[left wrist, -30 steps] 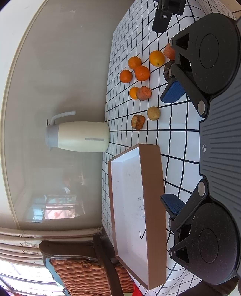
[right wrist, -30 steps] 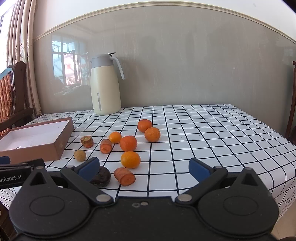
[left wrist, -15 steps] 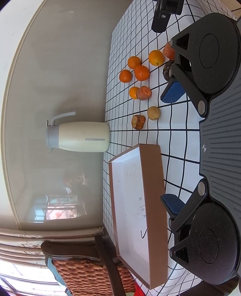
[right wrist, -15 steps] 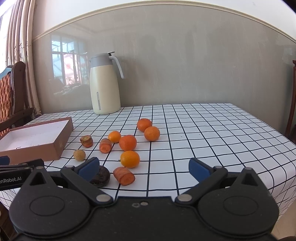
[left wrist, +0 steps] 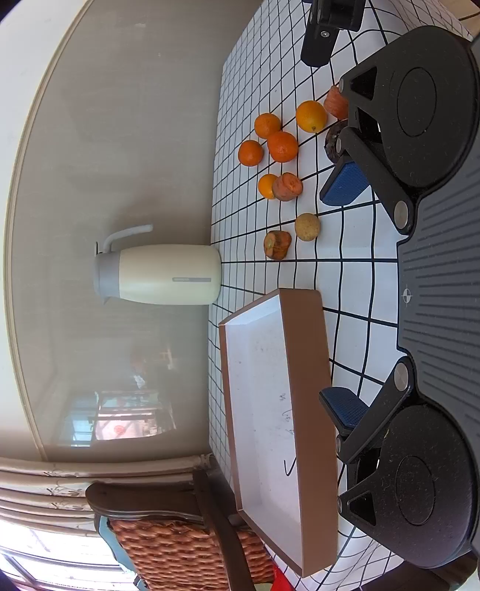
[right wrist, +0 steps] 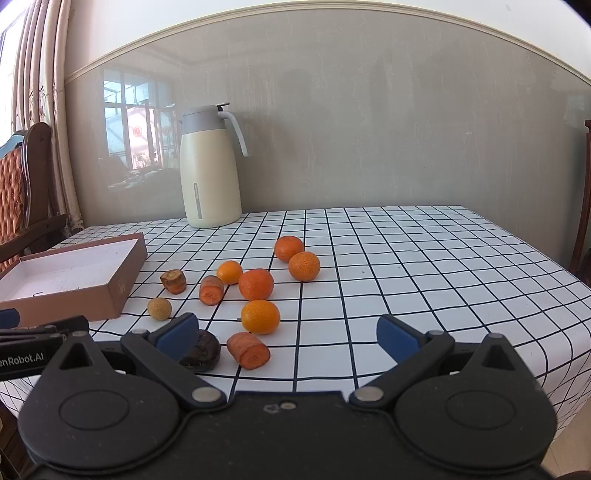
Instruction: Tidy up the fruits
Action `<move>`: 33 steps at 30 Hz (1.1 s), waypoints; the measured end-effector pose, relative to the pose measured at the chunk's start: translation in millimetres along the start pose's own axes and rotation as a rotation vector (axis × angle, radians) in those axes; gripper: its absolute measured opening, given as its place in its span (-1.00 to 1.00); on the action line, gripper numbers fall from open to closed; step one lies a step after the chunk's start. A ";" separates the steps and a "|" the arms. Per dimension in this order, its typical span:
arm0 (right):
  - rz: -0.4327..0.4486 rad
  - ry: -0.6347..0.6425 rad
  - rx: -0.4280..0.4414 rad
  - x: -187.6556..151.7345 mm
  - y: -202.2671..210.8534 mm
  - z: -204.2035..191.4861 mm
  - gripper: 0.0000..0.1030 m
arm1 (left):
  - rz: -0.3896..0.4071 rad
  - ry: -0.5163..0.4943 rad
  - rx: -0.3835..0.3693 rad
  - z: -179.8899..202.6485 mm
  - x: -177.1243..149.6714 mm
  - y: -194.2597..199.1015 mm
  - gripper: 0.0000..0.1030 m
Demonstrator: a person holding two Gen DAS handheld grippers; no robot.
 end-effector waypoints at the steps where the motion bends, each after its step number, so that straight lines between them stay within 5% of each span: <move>1: 0.000 -0.001 0.000 0.0 0.0 0.0 0.89 | 0.000 0.000 0.000 0.3 0.1 -0.2 1.00; 33: 0.000 -0.003 0.003 -0.4 0.4 -0.1 0.89 | 0.012 -0.009 -0.006 1.2 1.1 1.0 1.00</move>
Point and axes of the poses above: each gripper's, at about its wrist camera, not at the fingertips, and y roughly against the way its jaws point, z to its right, x to its top, the point moved 1 cm from there along -y, roughly the way its jaws point, and after that the axes turned 4 degrees about x, right-handed, at the moved point
